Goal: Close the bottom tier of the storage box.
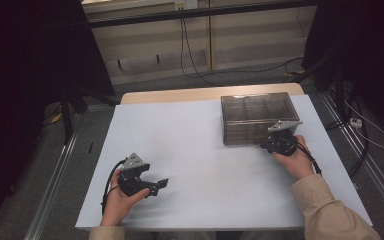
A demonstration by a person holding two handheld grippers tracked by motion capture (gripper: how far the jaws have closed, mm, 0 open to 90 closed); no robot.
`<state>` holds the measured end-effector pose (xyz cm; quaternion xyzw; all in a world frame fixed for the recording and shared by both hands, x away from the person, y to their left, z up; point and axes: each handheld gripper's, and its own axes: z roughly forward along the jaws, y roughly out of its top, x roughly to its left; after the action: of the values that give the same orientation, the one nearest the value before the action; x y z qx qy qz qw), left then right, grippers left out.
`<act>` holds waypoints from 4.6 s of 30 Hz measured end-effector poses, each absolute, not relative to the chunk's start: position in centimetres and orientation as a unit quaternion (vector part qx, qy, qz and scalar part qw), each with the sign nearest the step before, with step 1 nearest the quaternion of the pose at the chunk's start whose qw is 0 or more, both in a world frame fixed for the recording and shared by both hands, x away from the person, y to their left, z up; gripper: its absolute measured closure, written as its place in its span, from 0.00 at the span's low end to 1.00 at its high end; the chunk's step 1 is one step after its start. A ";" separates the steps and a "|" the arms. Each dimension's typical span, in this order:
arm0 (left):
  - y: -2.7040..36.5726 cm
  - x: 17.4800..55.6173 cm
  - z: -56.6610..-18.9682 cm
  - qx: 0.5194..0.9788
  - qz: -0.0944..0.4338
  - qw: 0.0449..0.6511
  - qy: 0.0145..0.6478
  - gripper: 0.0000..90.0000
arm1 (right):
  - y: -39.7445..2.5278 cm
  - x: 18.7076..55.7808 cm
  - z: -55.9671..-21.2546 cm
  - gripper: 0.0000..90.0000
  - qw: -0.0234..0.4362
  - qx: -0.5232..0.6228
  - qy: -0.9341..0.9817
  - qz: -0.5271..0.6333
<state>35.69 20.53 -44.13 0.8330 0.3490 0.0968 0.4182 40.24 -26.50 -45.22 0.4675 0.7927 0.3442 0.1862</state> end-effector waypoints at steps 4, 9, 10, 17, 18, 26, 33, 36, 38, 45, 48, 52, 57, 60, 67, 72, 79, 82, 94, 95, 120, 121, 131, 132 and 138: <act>20.6 35.7 -44.1 0.834 0.098 0.416 0.348 0.08 | -26.5 40.3 -45.2 1.00 0.187 0.468 0.792 0.345; 20.7 35.7 -44.1 0.834 0.098 0.416 0.349 0.08 | -26.5 40.4 -45.3 1.00 0.191 0.469 0.789 0.348; 20.7 35.7 -44.1 0.834 0.098 0.416 0.349 0.08 | -26.5 40.4 -45.3 1.00 0.191 0.470 0.788 0.348; 20.6 35.7 -44.1 0.834 0.099 0.416 0.349 0.08 | -26.5 40.6 -45.4 1.00 0.195 0.472 0.785 0.351; 20.6 35.7 -44.1 0.834 0.099 0.416 0.348 0.08 | -26.5 40.7 -45.4 1.00 0.196 0.472 0.784 0.351; 20.6 35.7 -44.1 0.834 0.099 0.415 0.349 0.08 | -26.5 40.9 -45.6 1.00 0.202 0.476 0.778 0.356; 20.6 35.6 -44.1 0.835 0.099 0.415 0.347 0.08 | -26.5 41.0 -45.6 1.00 0.205 0.477 0.775 0.360; 20.6 35.6 -44.1 0.834 0.098 0.416 0.350 0.08 | -26.4 41.0 -45.6 1.00 0.207 0.476 0.776 0.359; 20.6 35.6 -44.1 0.833 0.098 0.417 0.351 0.08 | -26.4 41.0 -45.6 1.00 0.207 0.476 0.776 0.359; 20.7 35.6 -44.1 0.833 0.098 0.416 0.351 0.08 | -26.6 40.7 -45.4 0.99 0.199 0.480 0.772 0.365; 20.6 35.7 -44.1 0.834 0.099 0.415 0.349 0.08 | -26.5 40.3 -45.0 0.97 0.195 0.474 0.777 0.366; 20.7 35.5 -44.1 0.834 0.099 0.416 0.349 0.08 | -26.3 39.6 -44.4 0.92 0.191 0.462 0.784 0.369; 21.0 35.4 -44.0 0.832 0.101 0.418 0.350 0.08 | -26.0 38.4 -43.7 0.85 0.181 0.454 0.785 0.381; 20.9 35.4 -44.0 0.830 0.099 0.421 0.352 0.08 | -26.0 37.8 -43.5 0.81 0.177 0.449 0.785 0.388; 20.9 35.5 -44.0 0.832 0.098 0.419 0.351 0.08 | -26.2 36.1 -43.4 0.68 0.164 0.442 0.789 0.395; 20.9 35.4 -44.0 0.831 0.098 0.419 0.353 0.08 | -26.4 35.0 -43.4 0.59 0.157 0.437 0.789 0.403; 20.9 35.4 -44.0 0.831 0.097 0.420 0.352 0.08 | -26.7 33.9 -43.7 0.52 0.150 0.435 0.791 0.402; 20.9 35.5 -44.0 0.832 0.099 0.418 0.350 0.08 | -26.8 33.7 -43.7 0.49 0.148 0.435 0.793 0.399; 20.9 35.4 -44.0 0.830 0.098 0.422 0.352 0.08 | -26.4 32.7 -44.1 0.40 0.143 0.428 0.799 0.396; 20.9 35.4 -44.0 0.830 0.098 0.422 0.352 0.08 | -26.5 32.6 -44.1 0.39 0.143 0.428 0.800 0.396; 20.9 35.4 -44.0 0.830 0.099 0.420 0.353 0.08 | -27.3 30.7 -44.4 0.22 0.145 0.433 0.795 0.399; 21.0 35.4 -44.0 0.831 0.099 0.419 0.352 0.08 | -27.4 30.6 -44.4 0.22 0.145 0.433 0.795 0.400; 21.0 35.4 -44.0 0.831 0.101 0.420 0.349 0.08 | -28.0 30.1 -44.6 0.21 0.146 0.437 0.794 0.397; 21.0 35.4 -44.0 0.831 0.100 0.420 0.350 0.08 | -28.0 30.1 -44.6 0.21 0.145 0.437 0.794 0.397; 21.0 35.4 -44.0 0.830 0.099 0.422 0.351 0.08 | -28.0 30.1 -44.7 0.21 0.146 0.437 0.794 0.396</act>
<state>35.38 21.01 -43.96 0.8298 0.3512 0.0995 0.4220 30.07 -28.04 -44.70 0.4368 0.7943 0.3963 0.1458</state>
